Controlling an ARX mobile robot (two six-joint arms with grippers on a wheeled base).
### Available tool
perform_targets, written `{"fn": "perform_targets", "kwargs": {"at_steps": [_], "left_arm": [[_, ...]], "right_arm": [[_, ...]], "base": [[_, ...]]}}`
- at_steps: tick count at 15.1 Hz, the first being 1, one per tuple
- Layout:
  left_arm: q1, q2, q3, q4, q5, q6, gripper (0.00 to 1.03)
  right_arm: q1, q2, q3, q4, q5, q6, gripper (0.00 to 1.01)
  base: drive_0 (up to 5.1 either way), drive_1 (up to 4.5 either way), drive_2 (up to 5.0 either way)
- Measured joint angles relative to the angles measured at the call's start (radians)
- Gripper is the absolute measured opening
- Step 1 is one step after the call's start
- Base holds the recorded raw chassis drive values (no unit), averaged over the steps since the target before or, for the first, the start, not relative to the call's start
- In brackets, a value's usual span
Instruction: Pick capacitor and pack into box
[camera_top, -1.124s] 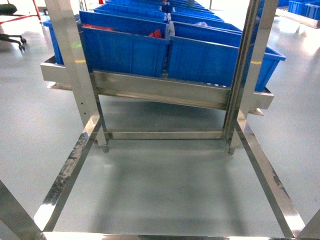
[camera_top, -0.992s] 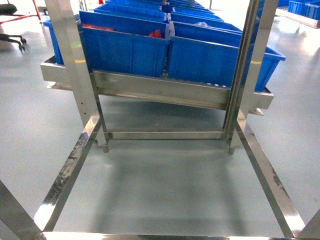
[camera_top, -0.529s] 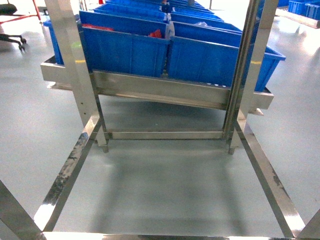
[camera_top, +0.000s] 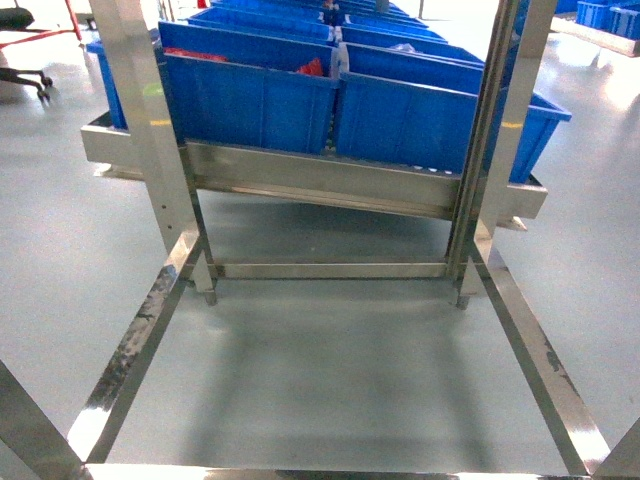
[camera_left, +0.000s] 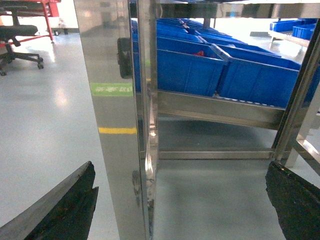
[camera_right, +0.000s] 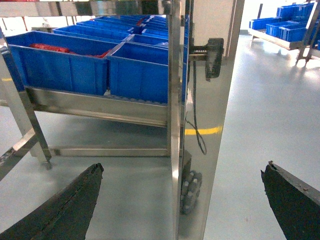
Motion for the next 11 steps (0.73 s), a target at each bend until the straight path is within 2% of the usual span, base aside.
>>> {"fn": "perform_targets", "kwargs": {"at_steps": [11], "left_arm": [[0.0,0.0,0.0,-0.001,0.0,0.0,0.98]], "right_arm": [[0.0,0.0,0.0,-0.002,0.0,0.0,0.98]], "base": [[0.0,0.0,0.0]]}}
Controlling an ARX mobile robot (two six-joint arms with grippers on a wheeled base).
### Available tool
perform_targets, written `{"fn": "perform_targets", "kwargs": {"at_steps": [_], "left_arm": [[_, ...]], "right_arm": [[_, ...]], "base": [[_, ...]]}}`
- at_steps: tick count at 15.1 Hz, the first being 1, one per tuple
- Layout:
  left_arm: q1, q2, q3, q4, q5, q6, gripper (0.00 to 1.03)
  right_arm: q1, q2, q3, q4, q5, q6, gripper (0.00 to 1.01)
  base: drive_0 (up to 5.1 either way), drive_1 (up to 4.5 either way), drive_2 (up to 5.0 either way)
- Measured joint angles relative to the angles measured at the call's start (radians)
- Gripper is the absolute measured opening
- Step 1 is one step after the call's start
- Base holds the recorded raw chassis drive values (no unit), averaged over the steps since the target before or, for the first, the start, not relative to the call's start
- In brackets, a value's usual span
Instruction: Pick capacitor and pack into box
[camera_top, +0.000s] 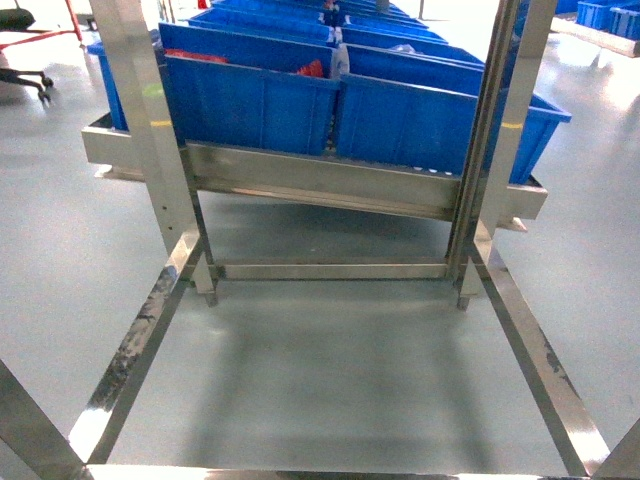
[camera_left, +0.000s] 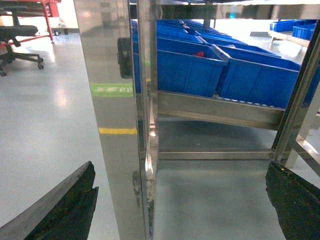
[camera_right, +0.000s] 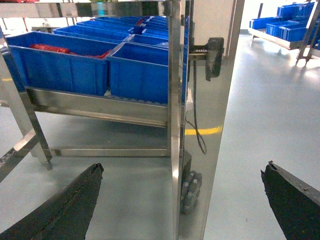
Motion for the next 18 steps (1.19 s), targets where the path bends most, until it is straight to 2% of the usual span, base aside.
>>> {"fn": "perform_targets", "kwargs": {"at_steps": [18], "left_arm": [[0.0,0.0,0.0,0.0,0.001,0.0,0.98]], "right_arm": [[0.0,0.0,0.0,0.001,0.001,0.001,0.98]], "base": [[0.0,0.0,0.0]]}}
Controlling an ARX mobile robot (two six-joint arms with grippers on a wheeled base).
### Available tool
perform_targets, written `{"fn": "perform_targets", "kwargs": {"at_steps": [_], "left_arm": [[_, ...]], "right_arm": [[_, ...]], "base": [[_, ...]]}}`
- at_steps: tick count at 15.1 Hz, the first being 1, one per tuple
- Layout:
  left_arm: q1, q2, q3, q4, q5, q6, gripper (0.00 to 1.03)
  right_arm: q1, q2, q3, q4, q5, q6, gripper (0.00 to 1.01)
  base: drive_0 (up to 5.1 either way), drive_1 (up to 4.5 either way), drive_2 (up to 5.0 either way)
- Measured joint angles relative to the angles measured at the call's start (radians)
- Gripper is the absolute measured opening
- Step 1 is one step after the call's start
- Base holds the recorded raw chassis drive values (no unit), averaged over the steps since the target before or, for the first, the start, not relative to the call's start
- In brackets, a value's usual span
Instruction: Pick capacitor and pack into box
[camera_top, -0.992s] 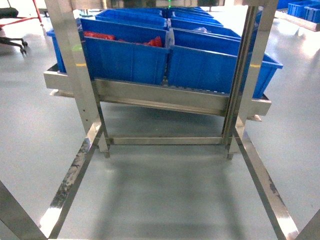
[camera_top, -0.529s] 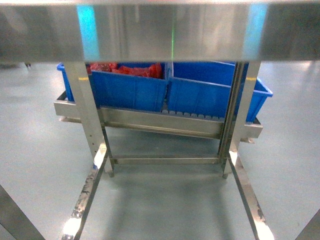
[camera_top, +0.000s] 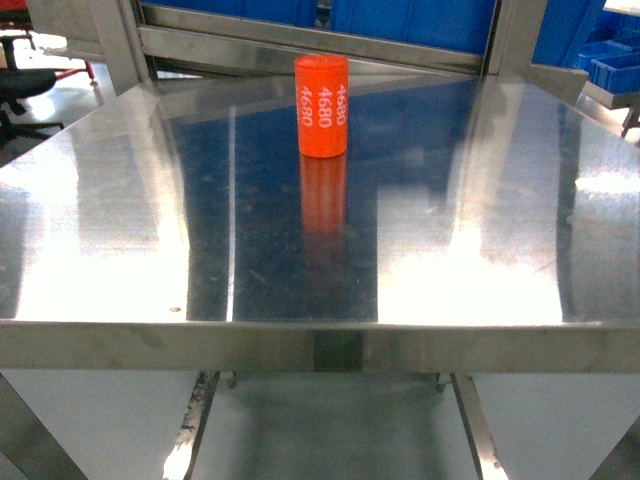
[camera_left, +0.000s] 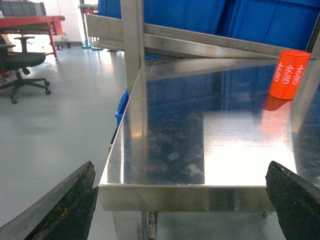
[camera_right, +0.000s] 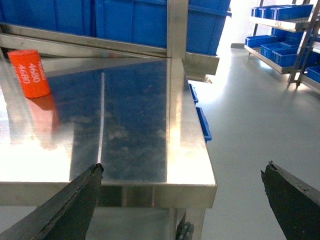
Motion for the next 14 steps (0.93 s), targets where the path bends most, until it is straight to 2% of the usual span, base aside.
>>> {"fn": "perform_targets", "kwargs": {"at_steps": [14], "left_arm": [[0.0,0.0,0.0,0.0,0.0,0.0,0.98]], "right_arm": [[0.0,0.0,0.0,0.0,-0.001,-0.001,0.98]], "base": [[0.0,0.0,0.0]]}}
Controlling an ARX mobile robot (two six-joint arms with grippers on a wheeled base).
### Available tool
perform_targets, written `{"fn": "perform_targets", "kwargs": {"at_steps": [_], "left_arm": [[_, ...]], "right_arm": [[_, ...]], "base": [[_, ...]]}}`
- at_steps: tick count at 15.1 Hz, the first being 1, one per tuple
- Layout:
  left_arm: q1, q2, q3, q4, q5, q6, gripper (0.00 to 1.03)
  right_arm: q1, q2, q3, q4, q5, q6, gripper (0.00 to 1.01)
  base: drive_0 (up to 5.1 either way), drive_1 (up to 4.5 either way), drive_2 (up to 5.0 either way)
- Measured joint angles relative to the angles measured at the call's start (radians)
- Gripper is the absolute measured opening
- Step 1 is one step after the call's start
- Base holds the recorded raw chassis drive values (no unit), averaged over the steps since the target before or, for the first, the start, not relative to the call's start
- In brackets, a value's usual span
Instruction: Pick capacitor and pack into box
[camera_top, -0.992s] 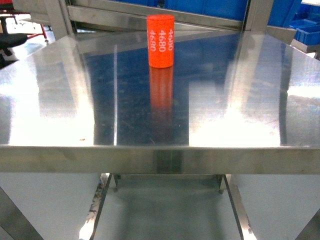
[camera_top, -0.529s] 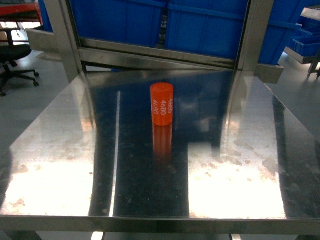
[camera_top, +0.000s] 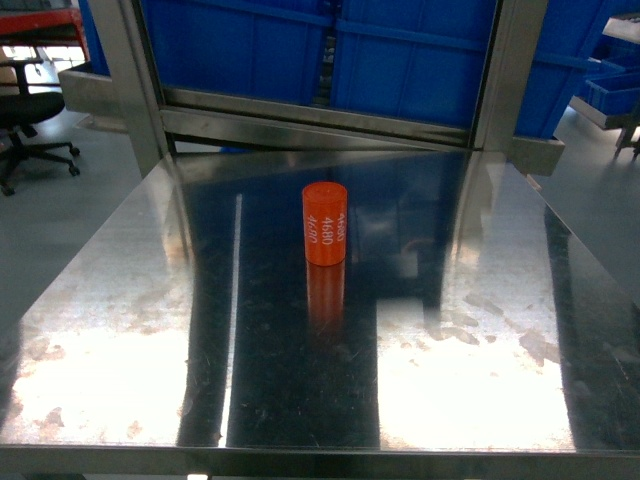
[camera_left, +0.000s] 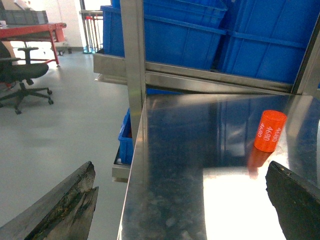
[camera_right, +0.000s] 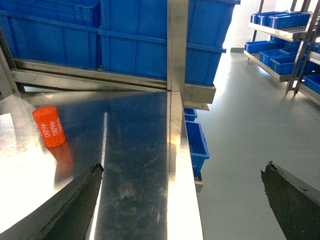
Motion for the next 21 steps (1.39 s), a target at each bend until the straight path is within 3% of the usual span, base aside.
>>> {"fn": "perform_targets", "kwargs": {"at_steps": [10,11,12,14,16,17,21], "left_arm": [[0.0,0.0,0.0,0.0,0.0,0.0,0.98],[-0.01,0.013,0.001,-0.011,-0.021,-0.001,0.98],[-0.084,0.152,0.001,0.126,-0.099,-0.016,0.98],[-0.225,0.599,0.027,0.547,-0.202,-0.044,0.98],[-0.308,1.107,0.233,0.934,-0.198,-0.057,0.98],[-0.372,1.536,0.474,0.974,-0.178,-0.076,0.98],[-0.423,1.89,0.799,0.927,-0.131,-0.08,0.98]], "right_arm": [[0.0,0.0,0.0,0.0,0.0,0.0,0.98],[0.0,0.0,0.0,0.0,0.0,0.0,0.98],[0.0,0.0,0.0,0.0,0.0,0.0,0.98],[0.0,0.0,0.0,0.0,0.0,0.0,0.98],[0.0,0.0,0.0,0.0,0.0,0.0,0.98],[0.0,0.0,0.0,0.0,0.0,0.0,0.98],[0.0,0.0,0.0,0.0,0.0,0.0,0.98]], "base": [[0.0,0.0,0.0],[0.0,0.0,0.0],[0.0,0.0,0.0],[0.0,0.0,0.0],[0.0,0.0,0.0],[0.0,0.0,0.0],[0.0,0.0,0.0]]}}
